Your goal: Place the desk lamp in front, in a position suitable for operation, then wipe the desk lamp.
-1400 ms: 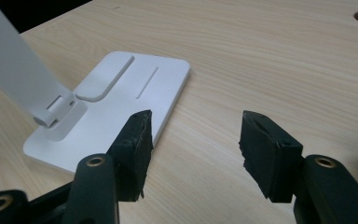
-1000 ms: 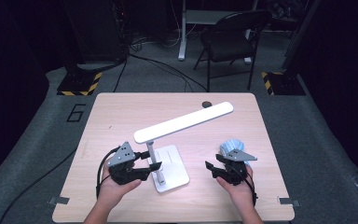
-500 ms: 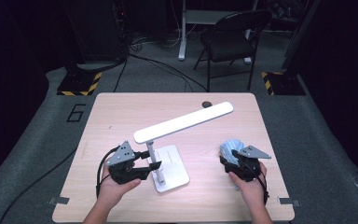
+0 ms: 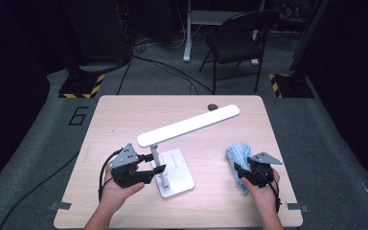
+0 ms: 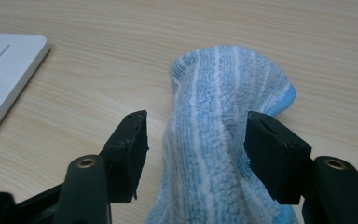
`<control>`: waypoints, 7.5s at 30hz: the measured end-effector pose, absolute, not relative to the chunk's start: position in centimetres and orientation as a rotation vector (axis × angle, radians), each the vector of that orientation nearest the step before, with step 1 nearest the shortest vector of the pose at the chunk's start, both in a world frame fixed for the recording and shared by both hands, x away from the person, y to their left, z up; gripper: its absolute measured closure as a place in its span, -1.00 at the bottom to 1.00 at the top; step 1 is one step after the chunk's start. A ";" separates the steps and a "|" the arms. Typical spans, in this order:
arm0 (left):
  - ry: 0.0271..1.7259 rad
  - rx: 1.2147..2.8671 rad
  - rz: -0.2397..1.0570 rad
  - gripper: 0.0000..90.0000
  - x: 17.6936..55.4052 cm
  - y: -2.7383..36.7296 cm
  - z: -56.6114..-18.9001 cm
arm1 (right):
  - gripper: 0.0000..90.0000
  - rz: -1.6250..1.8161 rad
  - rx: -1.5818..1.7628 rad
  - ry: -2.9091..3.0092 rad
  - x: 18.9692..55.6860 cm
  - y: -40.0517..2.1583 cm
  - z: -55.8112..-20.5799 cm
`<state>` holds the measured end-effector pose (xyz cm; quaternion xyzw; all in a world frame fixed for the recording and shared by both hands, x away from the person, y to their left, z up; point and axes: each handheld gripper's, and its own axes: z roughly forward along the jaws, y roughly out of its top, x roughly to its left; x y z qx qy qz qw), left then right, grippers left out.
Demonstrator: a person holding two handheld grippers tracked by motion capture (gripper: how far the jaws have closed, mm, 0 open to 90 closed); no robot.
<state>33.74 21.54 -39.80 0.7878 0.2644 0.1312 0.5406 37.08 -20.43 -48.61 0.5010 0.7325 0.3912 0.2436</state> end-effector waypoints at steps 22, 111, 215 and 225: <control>0.617 1.869 0.293 0.03 34.4 21.4 -39.5 | -0.14 0.953 1.388 2.074 36.8 -20.6 -51.3; 0.557 1.854 0.237 0.09 34.0 20.3 -37.4 | 0.31 1.182 0.976 2.396 33.6 -7.5 -49.0; 0.524 1.850 0.249 0.14 34.1 20.0 -36.8 | 0.35 1.076 1.044 2.402 43.9 -0.7 -50.3; 0.512 1.851 0.264 0.14 34.1 20.0 -36.8 | 0.35 1.075 1.046 2.402 45.2 -0.3 -50.2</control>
